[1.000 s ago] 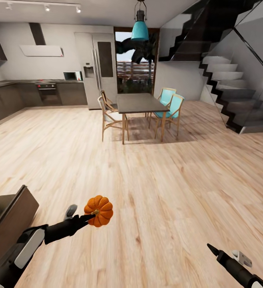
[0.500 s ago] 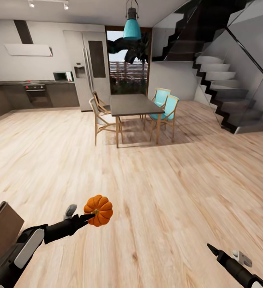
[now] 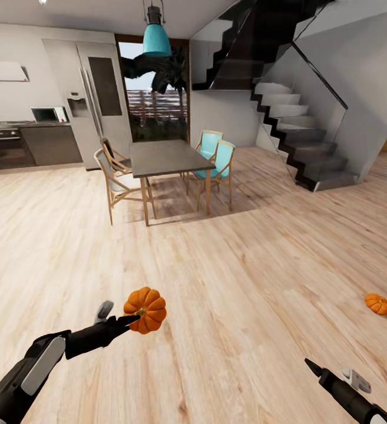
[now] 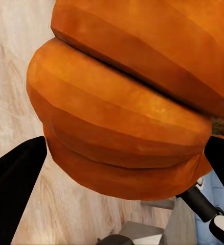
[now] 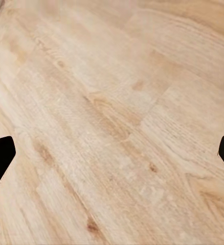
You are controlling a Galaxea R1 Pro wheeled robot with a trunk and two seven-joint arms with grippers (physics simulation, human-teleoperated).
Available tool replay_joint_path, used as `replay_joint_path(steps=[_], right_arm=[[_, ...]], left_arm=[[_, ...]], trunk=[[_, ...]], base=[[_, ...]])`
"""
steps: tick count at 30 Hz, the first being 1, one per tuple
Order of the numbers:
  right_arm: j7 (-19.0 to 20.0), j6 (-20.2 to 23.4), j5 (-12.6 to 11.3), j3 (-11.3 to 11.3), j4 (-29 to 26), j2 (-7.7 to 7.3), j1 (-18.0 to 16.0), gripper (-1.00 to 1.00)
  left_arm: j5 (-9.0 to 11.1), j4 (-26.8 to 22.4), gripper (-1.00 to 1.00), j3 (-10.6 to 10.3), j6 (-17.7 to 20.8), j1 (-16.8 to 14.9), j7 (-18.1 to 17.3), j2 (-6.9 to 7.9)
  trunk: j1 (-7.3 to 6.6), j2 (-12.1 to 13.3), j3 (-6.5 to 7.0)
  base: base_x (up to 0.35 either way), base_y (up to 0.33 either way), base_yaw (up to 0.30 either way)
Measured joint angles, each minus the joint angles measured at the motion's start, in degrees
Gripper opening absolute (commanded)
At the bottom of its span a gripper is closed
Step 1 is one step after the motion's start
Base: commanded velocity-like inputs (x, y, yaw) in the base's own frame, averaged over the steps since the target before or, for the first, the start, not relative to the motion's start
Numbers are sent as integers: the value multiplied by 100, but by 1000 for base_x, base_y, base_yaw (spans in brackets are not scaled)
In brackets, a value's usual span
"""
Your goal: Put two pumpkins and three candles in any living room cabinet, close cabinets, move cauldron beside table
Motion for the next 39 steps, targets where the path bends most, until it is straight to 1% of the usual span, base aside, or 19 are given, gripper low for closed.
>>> replay_joint_path(steps=[39], right_arm=[[-60, 0, 18, 9, 0, 9, 0, 100]], left_arm=[[-1, 24, -100, -9, 0, 0, 0, 0]], trunk=[[0, 0, 0]], base=[[331, 0, -280]])
